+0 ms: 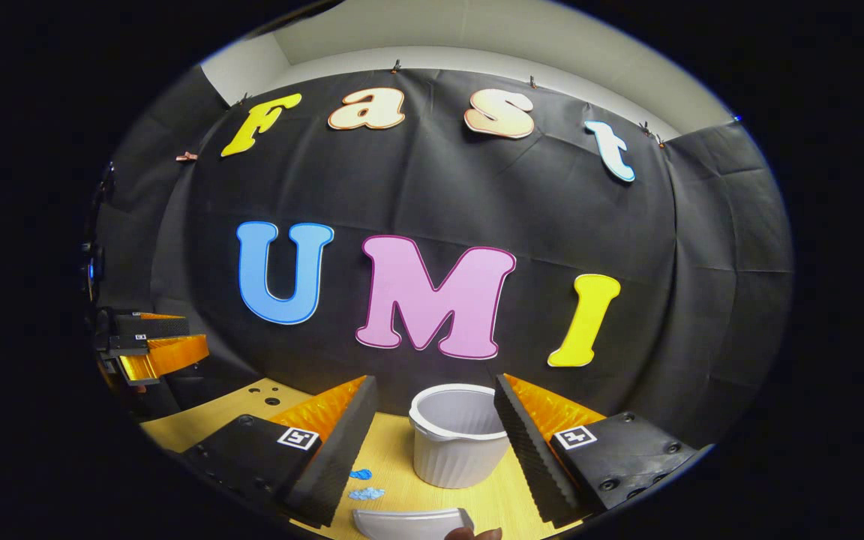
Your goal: Pick up the small broom and dustpan from the desktop, sweep the trash into the dustpan with the broom, and then empty the trash into the garbage bin.
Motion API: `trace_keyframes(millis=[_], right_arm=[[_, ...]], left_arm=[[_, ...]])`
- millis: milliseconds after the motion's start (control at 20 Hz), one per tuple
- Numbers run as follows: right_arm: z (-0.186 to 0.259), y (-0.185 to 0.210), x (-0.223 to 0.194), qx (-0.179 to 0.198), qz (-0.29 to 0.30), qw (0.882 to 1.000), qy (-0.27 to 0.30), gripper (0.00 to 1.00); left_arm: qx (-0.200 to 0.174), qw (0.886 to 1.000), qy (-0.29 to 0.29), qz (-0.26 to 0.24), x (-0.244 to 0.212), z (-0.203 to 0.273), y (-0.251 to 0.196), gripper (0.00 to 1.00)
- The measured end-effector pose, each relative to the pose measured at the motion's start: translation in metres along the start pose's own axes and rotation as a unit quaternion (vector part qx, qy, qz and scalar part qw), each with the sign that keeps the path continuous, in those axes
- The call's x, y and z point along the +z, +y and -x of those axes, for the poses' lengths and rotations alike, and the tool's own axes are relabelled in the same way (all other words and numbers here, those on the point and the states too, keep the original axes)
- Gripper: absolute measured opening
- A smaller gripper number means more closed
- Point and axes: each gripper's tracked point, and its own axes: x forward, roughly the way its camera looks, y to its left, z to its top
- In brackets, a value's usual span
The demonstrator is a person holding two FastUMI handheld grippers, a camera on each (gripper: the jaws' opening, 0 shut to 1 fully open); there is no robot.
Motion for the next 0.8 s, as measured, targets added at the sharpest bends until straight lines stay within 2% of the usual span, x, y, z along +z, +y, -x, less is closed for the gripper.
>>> trace_keyframes(millis=[200,450,600,800], right_arm=[[0.001,0.005,-0.007,0.015,0.004,1.0,0.01,0.98],[0.029,0.007,-0.073,0.066,0.008,0.991,0.118,0.98],[0.062,-0.002,-0.133,0.081,0.024,0.976,0.203,0.98],[0.094,-0.004,-0.204,0.1,0.019,0.948,0.301,0.98]], left_arm=[[0.004,1.0,0.006,-0.001,-0.003,0.0,0.004,0.95],[0.008,1.0,0.016,0.0,-0.011,0.002,0.006,0.95],[0.008,1.0,0.025,-0.001,-0.019,0.004,0.003,0.95],[0.008,0.999,0.04,-0.008,-0.031,0.007,0.0,0.95]])
